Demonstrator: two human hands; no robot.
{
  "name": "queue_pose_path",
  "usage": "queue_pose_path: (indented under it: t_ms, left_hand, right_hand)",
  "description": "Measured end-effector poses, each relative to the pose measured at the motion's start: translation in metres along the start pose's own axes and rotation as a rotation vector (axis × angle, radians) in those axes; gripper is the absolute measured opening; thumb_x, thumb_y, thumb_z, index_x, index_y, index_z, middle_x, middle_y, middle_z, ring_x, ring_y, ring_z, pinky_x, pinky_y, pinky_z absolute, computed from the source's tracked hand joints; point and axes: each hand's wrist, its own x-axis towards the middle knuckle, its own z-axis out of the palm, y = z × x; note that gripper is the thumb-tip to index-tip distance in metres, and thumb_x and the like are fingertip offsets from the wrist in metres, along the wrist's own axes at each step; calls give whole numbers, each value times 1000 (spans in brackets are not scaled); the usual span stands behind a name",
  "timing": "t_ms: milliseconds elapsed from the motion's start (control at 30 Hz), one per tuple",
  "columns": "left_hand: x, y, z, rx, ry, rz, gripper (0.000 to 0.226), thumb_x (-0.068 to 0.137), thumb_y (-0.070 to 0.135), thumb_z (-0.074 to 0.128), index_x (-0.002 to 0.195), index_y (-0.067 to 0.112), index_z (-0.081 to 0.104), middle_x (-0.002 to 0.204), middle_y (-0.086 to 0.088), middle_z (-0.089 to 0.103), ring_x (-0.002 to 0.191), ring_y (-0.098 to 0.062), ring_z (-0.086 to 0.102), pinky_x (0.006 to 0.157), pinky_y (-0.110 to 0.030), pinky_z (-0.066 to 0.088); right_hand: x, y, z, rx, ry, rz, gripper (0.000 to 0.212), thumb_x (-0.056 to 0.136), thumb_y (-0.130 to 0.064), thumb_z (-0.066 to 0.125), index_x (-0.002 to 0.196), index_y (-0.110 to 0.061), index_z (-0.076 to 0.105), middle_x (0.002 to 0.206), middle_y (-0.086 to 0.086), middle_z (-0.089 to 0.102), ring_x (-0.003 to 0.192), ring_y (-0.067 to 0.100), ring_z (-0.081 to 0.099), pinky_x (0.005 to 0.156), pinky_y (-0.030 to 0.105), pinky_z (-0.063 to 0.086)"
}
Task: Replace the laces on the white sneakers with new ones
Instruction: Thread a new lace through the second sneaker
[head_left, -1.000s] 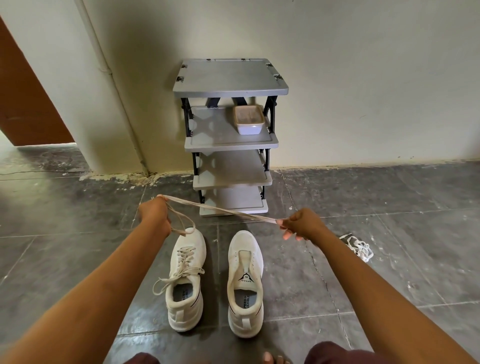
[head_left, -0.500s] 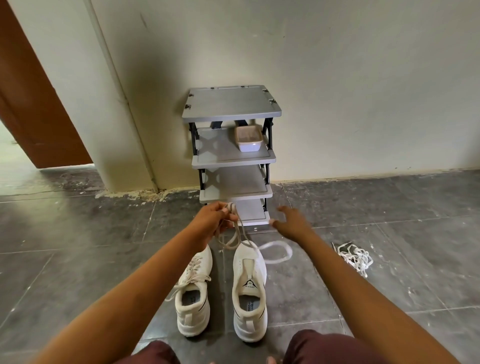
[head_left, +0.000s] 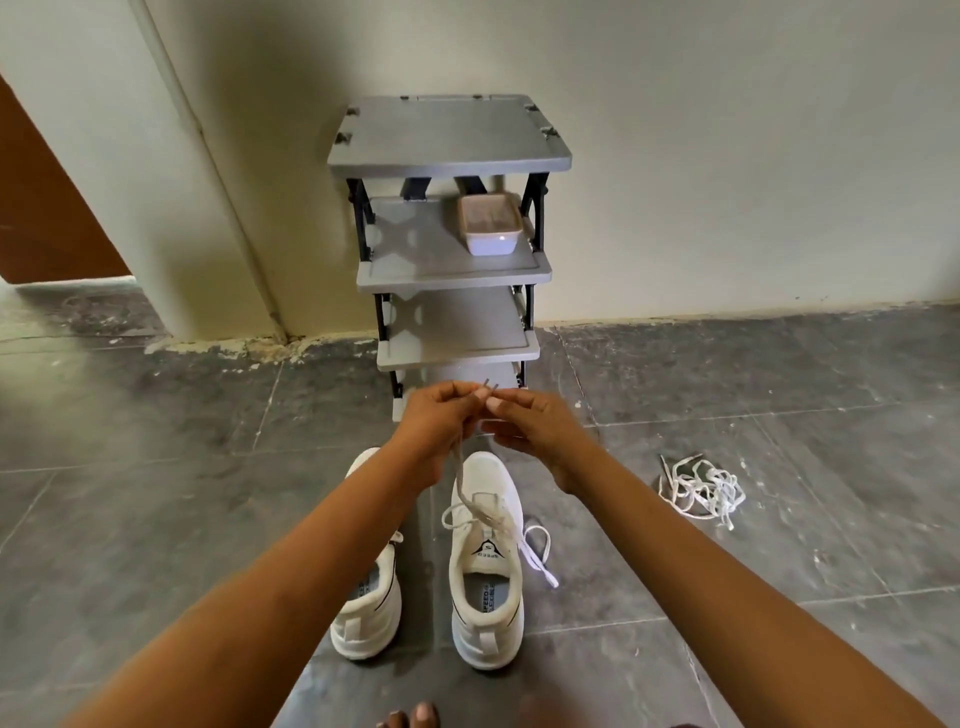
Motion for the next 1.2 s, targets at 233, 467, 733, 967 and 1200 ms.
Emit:
queue_pose_path:
  t_ms: [233, 467, 733, 967, 1200]
  left_hand:
    - [8, -28, 0, -68, 120, -62, 13, 87, -3, 60, 79, 7, 57, 69, -8, 59, 56, -11, 57, 51, -13, 51]
    - [25, -69, -9, 79, 168, -119, 13, 86, 3, 64, 75, 8, 58, 70, -11, 63, 63, -18, 60, 61, -24, 54]
    - [31, -125, 27, -27, 24, -343, 25, 90, -7, 52, 76, 13, 49, 82, -18, 63, 60, -16, 56, 57, -22, 46]
    - [11, -150, 50, 105, -299, -372, 27, 91, -11, 42, 96, 10, 59, 82, 3, 67, 77, -7, 61, 67, -13, 48]
    - [39, -145, -12, 608, 13, -90, 27, 86, -4, 54, 82, 21, 63, 85, 8, 62, 74, -11, 59, 73, -26, 52]
  right_hand:
    - [11, 39, 2, 184, 99, 107, 12, 89, -17, 62, 98, -11, 68, 89, 7, 71, 78, 11, 70, 75, 24, 55]
    - [33, 62, 3, 218, 231, 115, 15, 95, -18, 54, 85, -9, 59, 90, 10, 70, 79, 17, 68, 80, 31, 55]
    - [68, 55, -17, 164, 460, -71, 22, 96, -18, 53, 74, -15, 48, 58, -1, 44, 41, 2, 38, 43, 18, 36]
    - [83, 41, -21, -102, 498, -301, 19, 91, -16, 60, 74, -8, 62, 67, 8, 49, 63, 14, 41, 60, 22, 36]
    - [76, 110, -17, -435, 209, 71, 18, 90, -5, 57, 100, -6, 72, 83, -1, 66, 67, -3, 56, 59, 5, 40]
